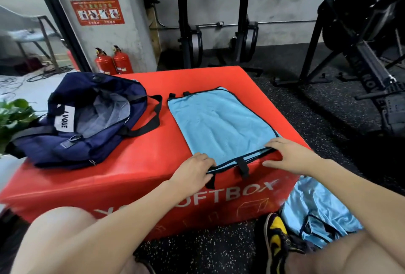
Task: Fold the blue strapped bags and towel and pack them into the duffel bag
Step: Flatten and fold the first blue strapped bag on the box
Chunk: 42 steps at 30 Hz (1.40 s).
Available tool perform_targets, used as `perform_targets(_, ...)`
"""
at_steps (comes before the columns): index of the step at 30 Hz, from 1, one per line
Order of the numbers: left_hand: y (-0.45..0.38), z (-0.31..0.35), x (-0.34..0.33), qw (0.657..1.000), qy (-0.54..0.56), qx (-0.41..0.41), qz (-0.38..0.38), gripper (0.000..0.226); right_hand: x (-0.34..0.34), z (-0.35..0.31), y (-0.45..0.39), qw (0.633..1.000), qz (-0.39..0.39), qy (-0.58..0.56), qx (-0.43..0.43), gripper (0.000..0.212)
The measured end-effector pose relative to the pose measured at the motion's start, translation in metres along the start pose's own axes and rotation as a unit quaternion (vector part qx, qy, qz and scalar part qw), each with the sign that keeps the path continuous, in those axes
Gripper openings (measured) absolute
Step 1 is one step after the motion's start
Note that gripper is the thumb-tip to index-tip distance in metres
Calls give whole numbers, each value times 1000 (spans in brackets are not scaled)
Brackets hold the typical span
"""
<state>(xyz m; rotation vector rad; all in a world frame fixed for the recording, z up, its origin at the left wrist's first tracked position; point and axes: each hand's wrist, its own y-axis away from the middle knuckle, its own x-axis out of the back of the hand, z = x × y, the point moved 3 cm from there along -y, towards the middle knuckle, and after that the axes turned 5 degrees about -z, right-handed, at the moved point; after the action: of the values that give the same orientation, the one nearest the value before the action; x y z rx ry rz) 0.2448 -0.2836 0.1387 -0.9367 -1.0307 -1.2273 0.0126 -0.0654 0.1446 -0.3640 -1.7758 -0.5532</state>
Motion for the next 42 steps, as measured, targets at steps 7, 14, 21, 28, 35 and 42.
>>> perform_targets(7, 7, -17, 39, 994, 99, 48, -11, 20, 2, -6, 4, 997, 14, 77, -1, 68)
perform_targets(14, 17, -42, 68, 990, 128, 51, 24, 13, -5, -15, 7, 995, 54, 77, 18, 35)
perform_targets(21, 32, -63, 83, 976, 189, 98, 34, 10, 11, -28, 22, 991, 85, -101, 10, 15)
perform_targets(28, 47, -65, 112, 953, 271, 105, 85, 16, 41, -51, 34, 959, 29, -282, 7, 11)
perform_targets(35, 24, -76, 131, 949, 252, 123, 147, 15, 80, -48, -3, 917, 141, -372, 20, 12)
perform_targets(42, -47, -110, 143, 931, 260, 174, 190, 18, 84, -42, -75, 864, 201, -461, -39, 6)
